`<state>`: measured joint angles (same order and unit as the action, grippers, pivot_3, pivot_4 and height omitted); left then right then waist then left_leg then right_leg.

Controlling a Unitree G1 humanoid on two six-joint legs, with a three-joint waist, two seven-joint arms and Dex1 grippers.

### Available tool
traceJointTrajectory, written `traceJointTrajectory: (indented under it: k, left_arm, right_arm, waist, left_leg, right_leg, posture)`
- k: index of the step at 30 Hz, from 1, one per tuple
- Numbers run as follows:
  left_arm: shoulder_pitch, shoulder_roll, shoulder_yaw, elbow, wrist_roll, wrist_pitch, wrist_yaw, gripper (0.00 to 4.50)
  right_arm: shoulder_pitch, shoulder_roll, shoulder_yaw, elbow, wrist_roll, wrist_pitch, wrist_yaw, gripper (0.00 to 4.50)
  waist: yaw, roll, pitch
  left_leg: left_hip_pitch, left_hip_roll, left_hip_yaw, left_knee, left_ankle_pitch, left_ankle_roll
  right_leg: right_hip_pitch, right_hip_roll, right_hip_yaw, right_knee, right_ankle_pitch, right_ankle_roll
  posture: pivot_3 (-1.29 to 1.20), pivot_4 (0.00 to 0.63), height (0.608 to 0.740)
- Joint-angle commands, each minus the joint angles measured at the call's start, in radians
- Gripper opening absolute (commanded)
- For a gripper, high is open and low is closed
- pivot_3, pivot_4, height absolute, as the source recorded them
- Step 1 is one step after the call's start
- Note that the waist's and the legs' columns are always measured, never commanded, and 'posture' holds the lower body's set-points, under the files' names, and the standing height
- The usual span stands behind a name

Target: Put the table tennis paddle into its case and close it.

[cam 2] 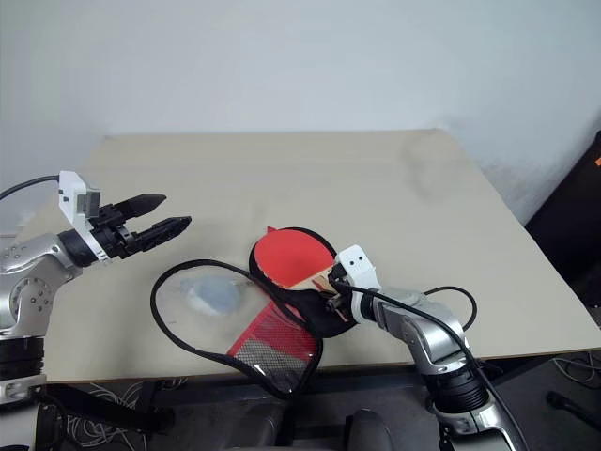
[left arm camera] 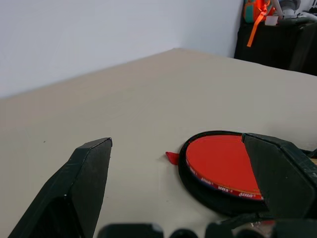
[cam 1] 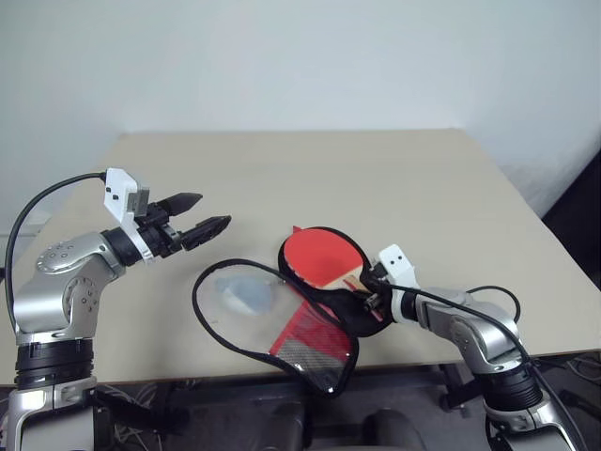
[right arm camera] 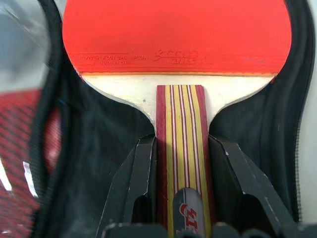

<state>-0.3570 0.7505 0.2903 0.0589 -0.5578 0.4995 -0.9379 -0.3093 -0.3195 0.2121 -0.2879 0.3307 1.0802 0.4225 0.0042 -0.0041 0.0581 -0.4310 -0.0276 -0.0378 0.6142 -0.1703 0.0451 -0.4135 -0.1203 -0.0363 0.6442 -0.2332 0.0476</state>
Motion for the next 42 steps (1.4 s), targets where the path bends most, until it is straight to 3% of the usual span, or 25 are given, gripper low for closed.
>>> traceJointTrajectory:
  k: [1,15,16,24,36,39,42]
  left_arm:
    - [-0.021,0.02,0.005,-0.034,-0.001,-0.001,-0.002,4.5]
    - [-0.028,0.018,-0.002,-0.024,0.004,-0.004,-0.006,4.5]
    - [-0.028,0.017,-0.003,-0.024,0.005,-0.005,-0.006,4.5]
    - [-0.022,0.018,0.002,-0.018,0.005,-0.005,-0.01,4.5]
    - [0.099,0.078,0.029,-0.056,-0.007,0.005,-0.081,4.5]
    - [0.167,0.128,0.067,-0.056,-0.01,0.005,-0.121,4.5]
    - [0.221,0.159,0.101,-0.054,-0.01,-0.004,-0.142,4.5]
  right_arm:
    - [-0.014,0.0,-0.009,0.006,-0.022,-0.021,-0.024,1.11]
    - [-0.01,-0.006,0.0,0.004,-0.03,-0.016,-0.027,1.11]
    - [-0.011,-0.006,-0.001,0.002,-0.027,-0.013,-0.026,1.82]
    - [-0.045,-0.04,-0.047,-0.073,0.055,0.02,0.061,4.47]
    - [-0.068,-0.294,-0.148,-0.096,0.153,-0.157,0.341,4.47]
    - [-0.097,-0.351,-0.188,-0.006,0.128,-0.243,0.387,3.94]
    - [-0.113,-0.391,-0.198,0.03,0.137,-0.286,0.438,2.88]
  waist:
    - [0.0,0.0,0.0]
    - [0.0,0.0,0.0]
    - [0.0,0.0,0.0]
    - [0.0,0.0,0.0]
    - [0.0,0.0,0.001]
    - [-0.001,0.0,0.001]
    - [0.0,0.001,0.002]
  left_leg:
    - [0.0,0.0,0.0,0.0,0.0,0.0]
    - [0.0,0.001,0.0,0.001,0.0,0.0]
    - [0.0,0.001,0.0,0.001,0.0,0.0]
    - [0.0,0.001,0.0,0.001,0.0,0.0]
    - [0.0,0.001,0.001,0.0,0.0,0.0]
    - [0.0,0.002,0.001,0.001,0.0,0.0]
    - [0.0,0.002,0.004,0.001,0.0,0.0]
  right_leg:
    - [0.0,0.0,0.0,0.0,0.0,0.0]
    - [0.001,0.0,-0.001,-0.002,0.003,0.002]
    - [0.001,0.0,-0.001,-0.002,0.003,0.002]
    - [0.001,0.0,0.0,-0.002,0.003,0.002]
    - [0.002,-0.001,-0.001,-0.004,0.003,0.002]
    - [0.002,-0.001,-0.002,-0.004,0.003,0.002]
    - [0.001,-0.005,-0.003,-0.004,0.003,0.002]
  posture:
    - [0.0,0.0,0.707]
    - [0.0,0.0,0.707]
    - [0.0,0.0,0.707]
    - [0.0,0.0,0.707]
    - [0.0,0.0,0.707]
    - [0.0,0.0,0.707]
    - [0.0,0.0,0.707]
